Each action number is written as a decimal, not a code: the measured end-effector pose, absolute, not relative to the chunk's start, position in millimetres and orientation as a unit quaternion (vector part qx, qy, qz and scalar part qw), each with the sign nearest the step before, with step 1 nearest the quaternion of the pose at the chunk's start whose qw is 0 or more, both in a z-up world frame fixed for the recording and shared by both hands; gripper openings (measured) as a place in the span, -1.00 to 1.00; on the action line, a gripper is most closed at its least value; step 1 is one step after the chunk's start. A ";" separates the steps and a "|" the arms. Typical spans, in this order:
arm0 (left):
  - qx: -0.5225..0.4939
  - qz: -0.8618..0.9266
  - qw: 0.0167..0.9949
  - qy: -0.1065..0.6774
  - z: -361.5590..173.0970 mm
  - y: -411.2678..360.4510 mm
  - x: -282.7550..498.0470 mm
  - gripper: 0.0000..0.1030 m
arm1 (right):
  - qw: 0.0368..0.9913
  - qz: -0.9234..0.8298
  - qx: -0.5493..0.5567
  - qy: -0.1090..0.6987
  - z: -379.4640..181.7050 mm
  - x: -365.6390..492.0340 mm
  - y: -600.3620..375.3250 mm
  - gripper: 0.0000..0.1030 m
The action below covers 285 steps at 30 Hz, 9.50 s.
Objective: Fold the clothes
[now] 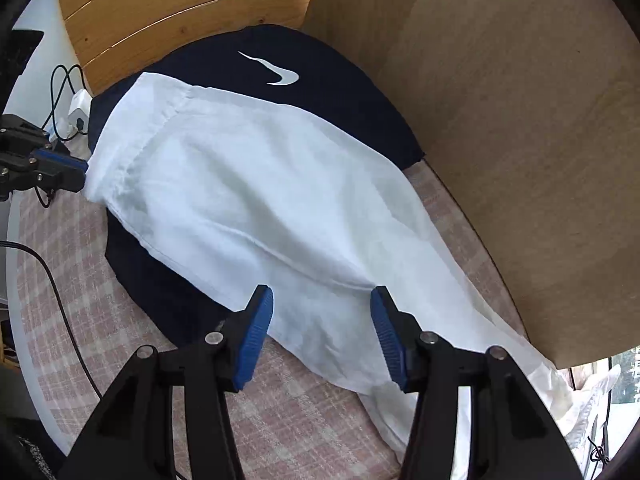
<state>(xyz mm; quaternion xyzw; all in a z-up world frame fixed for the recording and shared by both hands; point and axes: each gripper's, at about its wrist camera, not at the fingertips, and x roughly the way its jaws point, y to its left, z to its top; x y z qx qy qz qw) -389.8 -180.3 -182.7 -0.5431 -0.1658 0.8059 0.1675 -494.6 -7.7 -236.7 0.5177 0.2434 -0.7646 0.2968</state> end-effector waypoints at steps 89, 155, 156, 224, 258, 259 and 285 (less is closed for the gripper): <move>-0.568 0.810 0.147 -0.014 -182.0 -213.1 -470.8 -0.94 | 0.494 -0.645 0.506 0.291 -238.0 -589.0 -42.7 -0.40; -0.453 0.876 0.152 0.054 -15.6 -120.1 -474.5 -0.91 | 0.270 -0.790 0.510 0.205 -176.7 -578.3 205.3 -0.42; -0.455 0.875 0.151 0.065 -9.9 -115.9 -465.0 -0.91 | 0.260 -0.786 0.513 0.226 -185.9 -578.5 212.3 -0.42; -0.528 0.844 0.097 0.026 -39.4 -122.2 -493.8 -0.90 | 0.304 -0.715 0.489 0.397 -197.7 -554.2 248.3 -0.55; -0.408 0.855 0.309 0.083 74.3 50.7 -398.9 -0.90 | 0.229 -0.776 0.579 -0.105 -204.3 -482.5 349.0 -0.81; -0.407 0.851 0.320 0.084 72.3 65.4 -384.3 -0.90 | 0.218 -0.774 0.583 -0.117 -200.5 -481.5 361.9 -0.81; -0.612 0.706 0.332 0.130 -169.3 251.4 -204.1 -0.63 | 0.277 -0.722 0.624 -0.113 -207.0 -371.5 463.9 -0.22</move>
